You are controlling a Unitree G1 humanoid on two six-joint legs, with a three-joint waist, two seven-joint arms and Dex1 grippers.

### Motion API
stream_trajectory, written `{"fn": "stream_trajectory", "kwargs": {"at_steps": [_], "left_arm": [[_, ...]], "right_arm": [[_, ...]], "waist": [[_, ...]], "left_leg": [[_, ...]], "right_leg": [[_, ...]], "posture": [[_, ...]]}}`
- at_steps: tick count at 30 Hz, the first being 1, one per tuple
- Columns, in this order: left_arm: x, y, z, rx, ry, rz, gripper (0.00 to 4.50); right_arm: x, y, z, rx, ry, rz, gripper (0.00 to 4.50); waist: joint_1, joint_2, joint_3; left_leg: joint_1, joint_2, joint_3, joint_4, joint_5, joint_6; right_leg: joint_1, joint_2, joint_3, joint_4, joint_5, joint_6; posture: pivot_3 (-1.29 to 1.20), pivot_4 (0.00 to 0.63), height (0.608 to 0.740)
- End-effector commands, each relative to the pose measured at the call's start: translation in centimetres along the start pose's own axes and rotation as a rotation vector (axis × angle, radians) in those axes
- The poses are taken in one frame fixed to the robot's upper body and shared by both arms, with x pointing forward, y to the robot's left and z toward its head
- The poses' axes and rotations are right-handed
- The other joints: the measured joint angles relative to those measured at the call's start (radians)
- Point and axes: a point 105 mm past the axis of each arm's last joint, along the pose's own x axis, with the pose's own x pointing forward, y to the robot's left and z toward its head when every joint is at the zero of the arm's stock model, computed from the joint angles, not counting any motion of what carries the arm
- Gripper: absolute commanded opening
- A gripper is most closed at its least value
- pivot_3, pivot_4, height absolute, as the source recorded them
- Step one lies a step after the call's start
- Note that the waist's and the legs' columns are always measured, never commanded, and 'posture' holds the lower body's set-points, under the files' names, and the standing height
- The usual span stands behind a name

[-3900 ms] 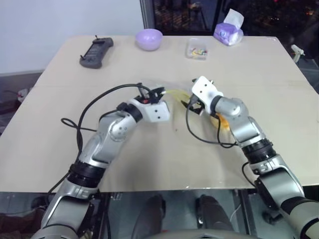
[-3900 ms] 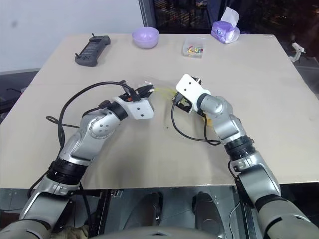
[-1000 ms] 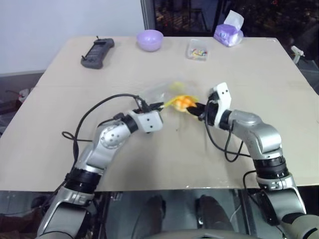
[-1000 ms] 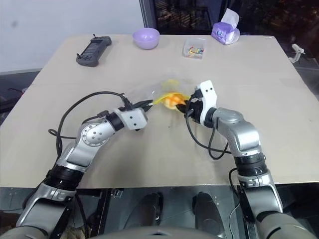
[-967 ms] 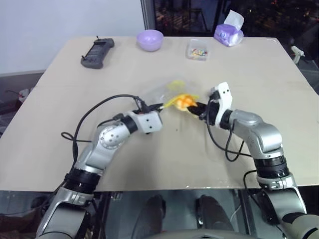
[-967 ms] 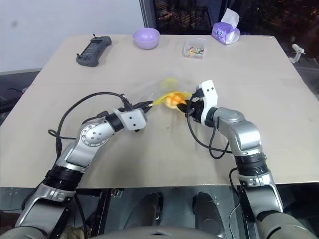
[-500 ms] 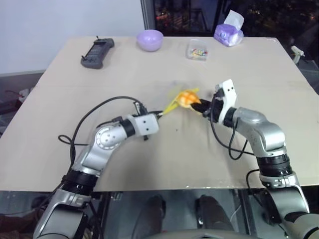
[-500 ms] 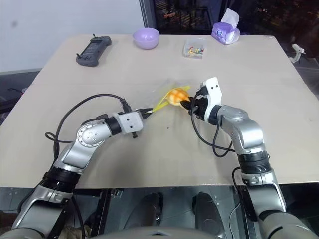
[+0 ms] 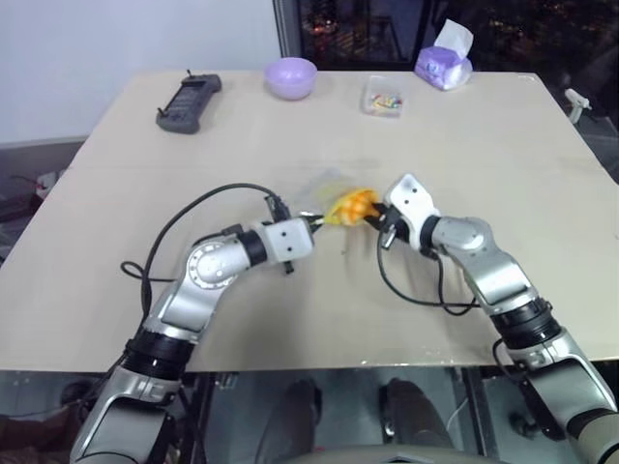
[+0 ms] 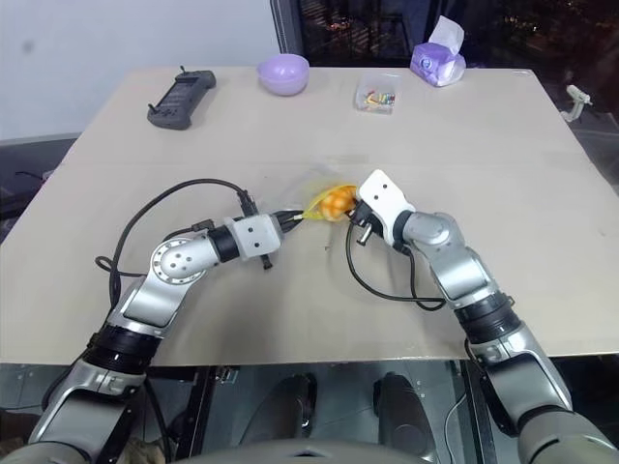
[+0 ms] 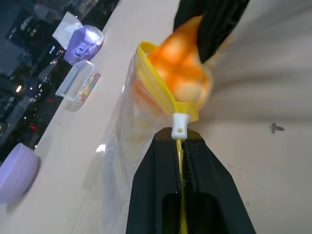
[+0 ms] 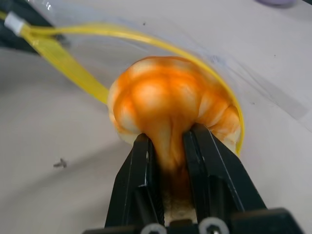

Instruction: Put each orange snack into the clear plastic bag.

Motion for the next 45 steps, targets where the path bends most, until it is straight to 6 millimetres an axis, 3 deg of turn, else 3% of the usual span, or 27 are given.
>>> {"fn": "stream_trajectory", "kwargs": {"at_steps": [1, 5, 8, 10, 16, 17, 20, 22, 26, 31, 35, 36, 42, 45], "left_arm": [[-0.6, 0.1, -0.2, 0.009, 0.007, 0.017, 0.00], [-0.9, -0.1, -0.3, 0.035, 0.011, 0.004, 0.00], [-0.7, -0.1, -0.1, 0.049, -0.001, 0.002, 0.00], [-0.5, 0.0, 0.3, 0.056, -0.013, 0.001, 0.00], [0.4, 0.3, 1.3, 0.086, -0.056, 0.018, 0.00], [0.7, 0.5, 1.7, 0.091, -0.072, 0.029, 0.00], [1.2, 0.8, 2.9, 0.092, -0.127, 0.055, 0.00], [0.9, -0.1, 3.3, 0.101, -0.171, 0.020, 0.00], [-0.1, -0.7, 2.4, 0.133, -0.178, 0.006, 0.00], [-0.2, -0.1, 1.9, 0.030, -0.170, 0.068, 0.00], [-0.4, 1.7, -0.5, -0.160, -0.052, 0.173, 0.00], [-0.5, 2.1, -1.1, -0.189, -0.026, 0.187, 0.00], [-0.8, 4.0, -2.1, -0.352, 0.006, 0.256, 0.00], [-0.9, 4.7, -2.0, -0.402, -0.010, 0.273, 0.00]], "right_arm": [[-0.7, -1.1, 2.8, 0.209, -0.125, 0.000, 0.73], [-1.0, -1.2, 2.3, 0.466, -0.172, 0.033, 0.73], [-1.1, -1.2, 2.3, 0.506, -0.180, 0.037, 0.73], [-0.7, -0.9, 2.2, 0.436, -0.156, 0.021, 0.73], [0.9, 0.5, 0.8, -0.089, -0.031, -0.024, 0.73], [1.1, 0.9, 0.7, -0.114, -0.031, -0.013, 0.73], [1.5, 1.4, 1.2, -0.047, -0.075, 0.007, 0.73], [1.5, 1.5, 1.3, -0.042, -0.077, 0.021, 0.73], [1.5, 1.5, 0.9, -0.052, -0.047, 0.033, 0.73], [1.7, 1.2, 1.6, 0.085, -0.074, 0.057, 0.73], [1.2, -0.9, 1.9, 0.007, -0.073, -0.076, 2.73], [0.8, -1.1, 2.1, 0.001, -0.080, -0.075, 2.99], [-1.5, -1.3, 3.8, -0.060, -0.131, -0.052, 2.99], [-2.4, -1.5, 3.6, -0.139, -0.125, -0.062, 2.99]], "waist": [[0.002, 0.000, 0.000], [0.006, 0.001, 0.000], [0.006, 0.001, 0.001], [0.004, 0.001, 0.001], [0.002, 0.002, 0.001], [0.002, 0.003, 0.001], [0.003, 0.002, 0.002], [0.000, 0.003, 0.002], [0.002, 0.003, 0.002], [0.004, 0.003, 0.002], [0.003, 0.003, 0.002], [0.003, 0.003, 0.002], [0.003, 0.003, 0.002], [0.003, 0.003, 0.002]], "left_leg": [[0.000, 0.000, 0.000, 0.000, 0.000, 0.000], [0.000, 0.000, -0.001, 0.000, 0.000, 0.000], [0.000, 0.000, 0.000, 0.000, 0.000, 0.000], [0.000, 0.000, 0.000, 0.000, 0.000, 0.000], [0.000, 0.000, 0.000, 0.000, 0.000, 0.000], [0.000, 0.000, 0.000, 0.000, 0.000, 0.000], [0.000, 0.000, 0.000, 0.000, 0.000, 0.000], [0.000, 0.000, 0.000, 0.000, 0.000, 0.000], [0.000, 0.000, 0.000, 0.000, 0.000, 0.000], [0.000, 0.000, 0.000, 0.000, 0.000, 0.000], [0.000, -0.001, -0.001, 0.000, 0.000, 0.000], [0.000, 0.000, -0.001, 0.000, 0.000, 0.000], [0.000, -0.001, -0.001, 0.000, 0.000, 0.000], [0.000, 0.000, -0.001, 0.000, 0.000, 0.000]], "right_leg": [[0.000, 0.000, 0.000, 0.000, 0.000, 0.000], [0.000, 0.000, 0.000, 0.000, 0.000, 0.000], [0.000, 0.000, 0.000, 0.000, 0.000, 0.000], [0.000, 0.000, 0.000, 0.000, 0.000, 0.000], [0.000, 0.000, 0.000, 0.000, 0.000, 0.000], [0.000, 0.000, 0.000, 0.000, 0.000, 0.000], [0.000, 0.000, 0.000, 0.000, 0.000, 0.000], [0.000, 0.000, 0.000, 0.000, 0.000, 0.000], [0.000, 0.000, 0.000, 0.000, 0.000, 0.000], [0.000, 0.000, 0.000, 0.000, 0.000, 0.000], [0.000, 0.000, -0.001, 0.000, 0.000, 0.000], [0.000, 0.000, -0.001, 0.001, 0.000, 0.000], [0.000, 0.000, -0.001, 0.000, 0.000, 0.000], [0.000, 0.000, -0.001, 0.000, 0.000, 0.000]], "posture": [[0.00, 0.150, 0.718], [0.00, 0.150, 0.718], [0.00, 0.150, 0.718], [0.00, 0.150, 0.718], [0.00, 0.150, 0.718], [0.00, 0.150, 0.718], [0.00, 0.150, 0.718], [0.00, 0.150, 0.718], [0.00, 0.150, 0.718], [0.00, 0.150, 0.718], [0.00, 0.150, 0.718], [0.00, 0.150, 0.718], [0.00, 0.150, 0.718], [0.00, 0.150, 0.718]]}}
